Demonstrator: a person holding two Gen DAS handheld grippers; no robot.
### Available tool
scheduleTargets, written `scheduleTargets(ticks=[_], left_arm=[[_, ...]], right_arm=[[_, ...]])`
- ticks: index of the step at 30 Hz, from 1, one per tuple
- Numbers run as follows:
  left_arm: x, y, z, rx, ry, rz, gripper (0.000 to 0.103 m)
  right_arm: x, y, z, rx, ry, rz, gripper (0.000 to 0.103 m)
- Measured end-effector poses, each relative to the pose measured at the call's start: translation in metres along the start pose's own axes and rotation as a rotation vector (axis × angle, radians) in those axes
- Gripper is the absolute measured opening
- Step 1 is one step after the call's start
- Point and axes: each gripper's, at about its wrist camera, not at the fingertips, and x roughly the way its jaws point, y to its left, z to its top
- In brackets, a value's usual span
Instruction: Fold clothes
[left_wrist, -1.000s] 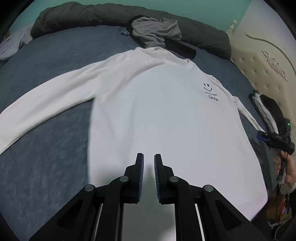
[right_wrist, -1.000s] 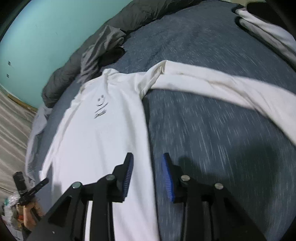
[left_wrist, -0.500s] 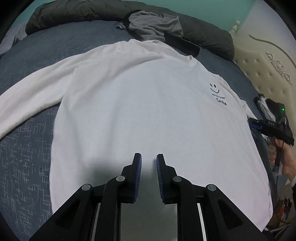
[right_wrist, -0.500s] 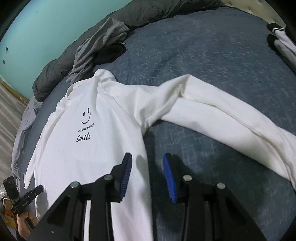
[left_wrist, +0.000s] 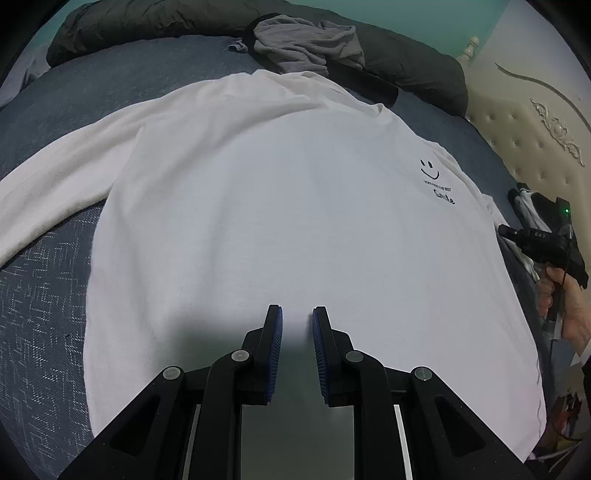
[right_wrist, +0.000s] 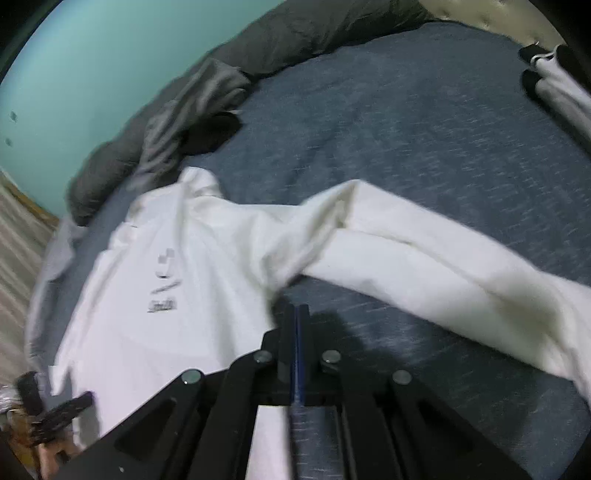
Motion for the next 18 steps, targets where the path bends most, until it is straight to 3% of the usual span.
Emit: scheduleTargets(ticks=[3,4,5,9,10,13,18], left_arm=[[0.0,0.0,0.001,-0.003,-0.001,-0.001,0.018],[0.0,0.001,0.001,-0.006,-0.001,-0.003,0.018],[0.001,0.001,0.001,-0.007,0.0,-0.005,0.018],[0.002,0.0,0.002,-0.004,0.002,-0.004,0.018],[0.002,0.0,0.002,-0.004,0.003,-0.005,0.018],[0.002,0.001,0.003,-0.004,0.003,-0.006,0.018],[0.001,0.002,0.003,-0.003,0.001,-0.005,0.018]], right_arm=[[0.006,0.005,-0.002,0.017,0.024,0.04,0.01],[0.007,0.006,-0.003,0.015,0.024,0.033,0.025],[0.008,0.007,-0.003,0.017,0.02,0.032,0.032],[0.015,0.008,-0.006,0.008,0.027,0.016,0.027],[0.017,0.009,-0.007,-0.001,0.031,0.012,0.014],[0.018,0.014,-0.008,-0.033,0.022,0.001,0.003],[0.005,0.014,0.0,-0.043,-0.044,-0.044,0.002]])
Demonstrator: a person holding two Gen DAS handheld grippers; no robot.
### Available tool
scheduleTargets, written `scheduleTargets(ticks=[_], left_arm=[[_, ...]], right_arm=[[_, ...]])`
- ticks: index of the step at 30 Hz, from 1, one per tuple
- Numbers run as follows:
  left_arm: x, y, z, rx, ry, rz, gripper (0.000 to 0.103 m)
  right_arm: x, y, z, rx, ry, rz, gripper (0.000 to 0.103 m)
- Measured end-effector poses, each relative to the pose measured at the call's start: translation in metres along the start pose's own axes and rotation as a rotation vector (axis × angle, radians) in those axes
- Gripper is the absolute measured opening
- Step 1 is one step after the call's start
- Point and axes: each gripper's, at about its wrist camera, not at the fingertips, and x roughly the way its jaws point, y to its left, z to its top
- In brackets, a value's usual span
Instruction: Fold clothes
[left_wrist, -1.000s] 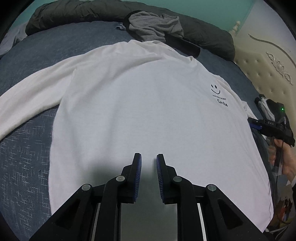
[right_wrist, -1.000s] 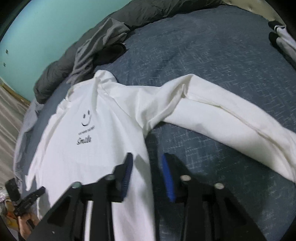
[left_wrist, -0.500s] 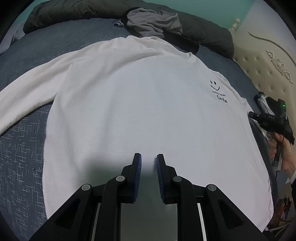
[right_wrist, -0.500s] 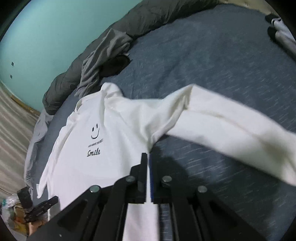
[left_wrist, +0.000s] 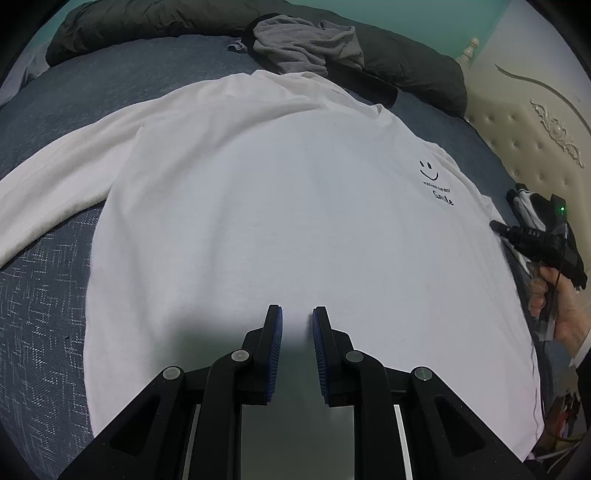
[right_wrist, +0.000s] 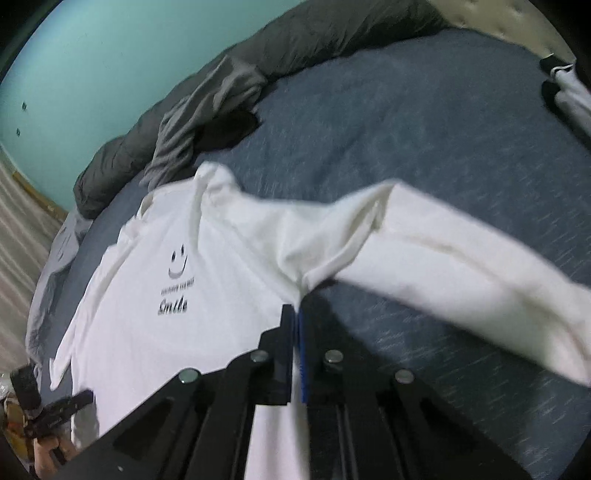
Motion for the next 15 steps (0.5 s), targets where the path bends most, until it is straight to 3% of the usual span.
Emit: scheduleTargets(ticks=[5,10,15], left_arm=[[0.0,0.0,0.0,0.0,0.0,0.003,0.018],[0.001,0.001,0.0,-0.001,0.002,0.0,0.018],[0.0,0.001,0.0,0.0,0.003,-0.002,0.018]], right_arm=[[0.004,-0.001,0.001,-0.003,0.031,-0.03,0.002],[0.007,-0.012,-0.003,0.055,0.058,0.013,0.003],[-0.008,-0.022,-0.012,0.095,0.058,0.053,0.016]])
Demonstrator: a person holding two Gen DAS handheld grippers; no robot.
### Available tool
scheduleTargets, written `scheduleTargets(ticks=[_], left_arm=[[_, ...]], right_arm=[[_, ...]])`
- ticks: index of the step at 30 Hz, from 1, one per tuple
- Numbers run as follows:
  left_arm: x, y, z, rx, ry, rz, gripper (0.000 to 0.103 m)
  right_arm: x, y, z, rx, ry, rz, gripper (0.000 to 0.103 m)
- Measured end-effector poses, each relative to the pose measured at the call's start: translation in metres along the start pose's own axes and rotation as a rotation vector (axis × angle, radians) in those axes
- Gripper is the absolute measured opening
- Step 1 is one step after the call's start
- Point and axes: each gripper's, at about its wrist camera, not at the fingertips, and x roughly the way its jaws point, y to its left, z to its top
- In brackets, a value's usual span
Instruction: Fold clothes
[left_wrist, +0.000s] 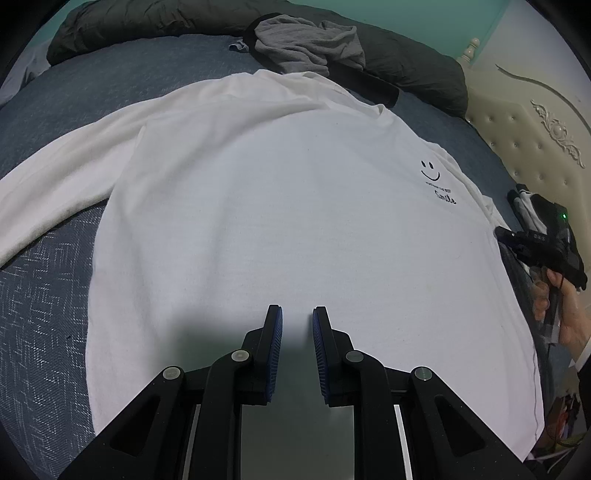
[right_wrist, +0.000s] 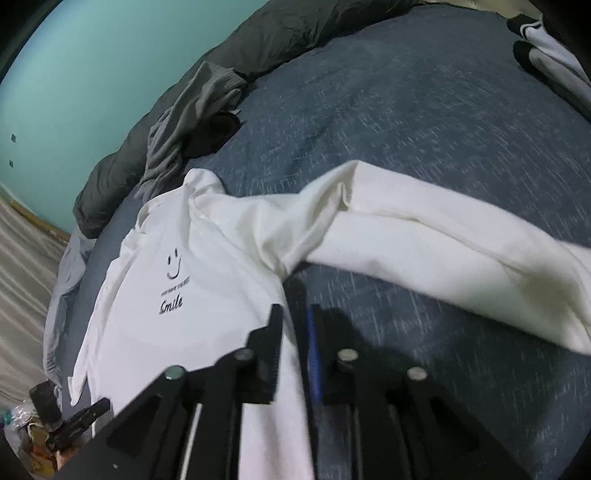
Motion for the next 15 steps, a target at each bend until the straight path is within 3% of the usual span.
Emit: scheduleTargets(ticks=[7,8,10,15], left_arm=[[0.0,-0.001,-0.001,-0.002,0.0,0.002,0.018],[0.0,-0.001,-0.001,-0.002,0.0,0.002,0.018],[0.0,-0.002,-0.001,-0.001,0.001,0.002,0.018],[-0.001,-0.002,-0.001,-0.001,0.001,0.003,0.018]], right_arm=[[0.0,-0.001,-0.024,-0.044,0.076,0.018,0.016],[0.001,-0.002,-0.027,-0.041,0.078,0.026,0.01],[0.0,-0.002,-0.028,-0.042,0.066,0.027,0.003],[-0.012,-0.001,-0.025,-0.055,0.003,0.015,0.002]])
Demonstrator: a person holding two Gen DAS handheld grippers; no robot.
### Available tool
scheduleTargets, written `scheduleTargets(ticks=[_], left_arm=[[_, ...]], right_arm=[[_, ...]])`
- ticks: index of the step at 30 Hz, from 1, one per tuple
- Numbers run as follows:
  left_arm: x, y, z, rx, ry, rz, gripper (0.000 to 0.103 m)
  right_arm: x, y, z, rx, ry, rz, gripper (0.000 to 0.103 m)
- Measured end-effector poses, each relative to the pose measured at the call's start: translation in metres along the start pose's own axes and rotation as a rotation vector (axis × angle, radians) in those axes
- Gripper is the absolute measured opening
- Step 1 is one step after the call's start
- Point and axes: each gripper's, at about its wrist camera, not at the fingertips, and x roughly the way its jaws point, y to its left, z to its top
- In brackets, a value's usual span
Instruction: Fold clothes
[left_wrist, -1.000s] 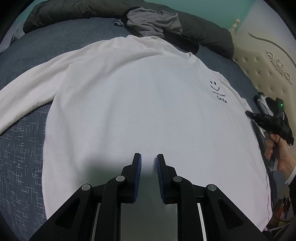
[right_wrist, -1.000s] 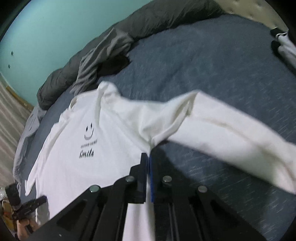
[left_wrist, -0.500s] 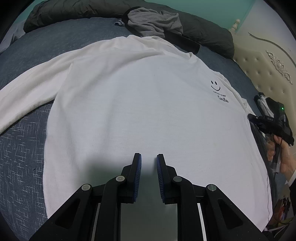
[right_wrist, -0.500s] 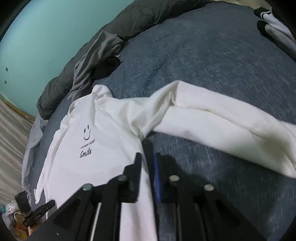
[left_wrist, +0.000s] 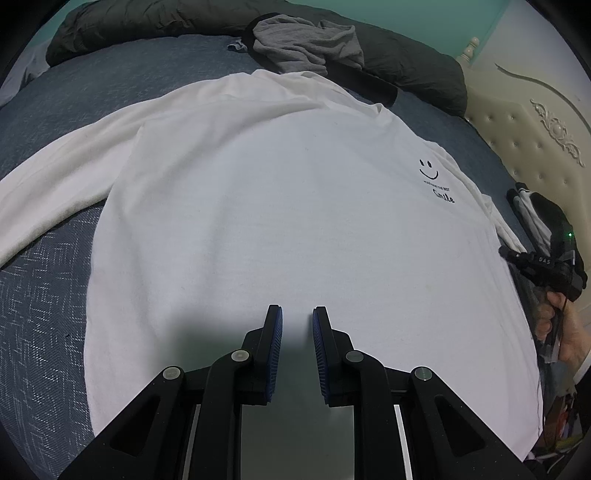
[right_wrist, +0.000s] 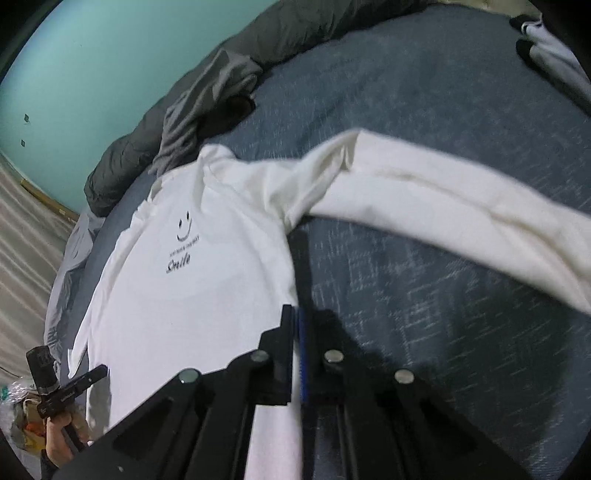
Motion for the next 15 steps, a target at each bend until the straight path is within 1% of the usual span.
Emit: scheduleTargets(ticks=[2,4,5,7,9,10,11,13,15], left_arm=[[0.0,0.0,0.0,0.001,-0.001,0.001,0.018],[-0.001,0.0,-0.001,0.002,-0.001,0.001,0.018],[-0.001,0.0,-0.001,0.002,-0.001,0.001,0.018],[-0.002,0.001,0.0,0.0,-0.003,0.001,0.018],[-0.003,0.001,0.0,-0.002,-0.006,0.001,0.018],[-0.003,0.002,0.0,-0.003,-0.008,0.001,0.018],[-0.004,0.002,0.001,-0.004,-0.009,0.001,0.018],[-0.005,0.003,0.001,-0.006,-0.011,0.002,0.018],[-0.005,0.003,0.001,-0.007,-0.011,0.002,0.018]], right_arm=[[-0.001,0.002,0.0,-0.012,-0.004,-0.025,0.002],[0.008,0.003,-0.001,-0.031,0.044,-0.065,0.002],[0.011,0.003,-0.002,-0.031,0.061,-0.066,0.002],[0.011,0.001,-0.003,-0.011,0.058,-0.064,0.003],[0.006,-0.004,-0.002,0.042,0.048,-0.053,0.004],[0.003,-0.007,-0.003,0.06,0.053,-0.053,0.006],[0.0,-0.01,-0.004,0.076,0.057,-0.052,0.012],[-0.005,-0.01,-0.008,0.086,0.058,-0.037,0.021],[-0.007,-0.01,-0.014,0.09,0.068,-0.008,0.021]])
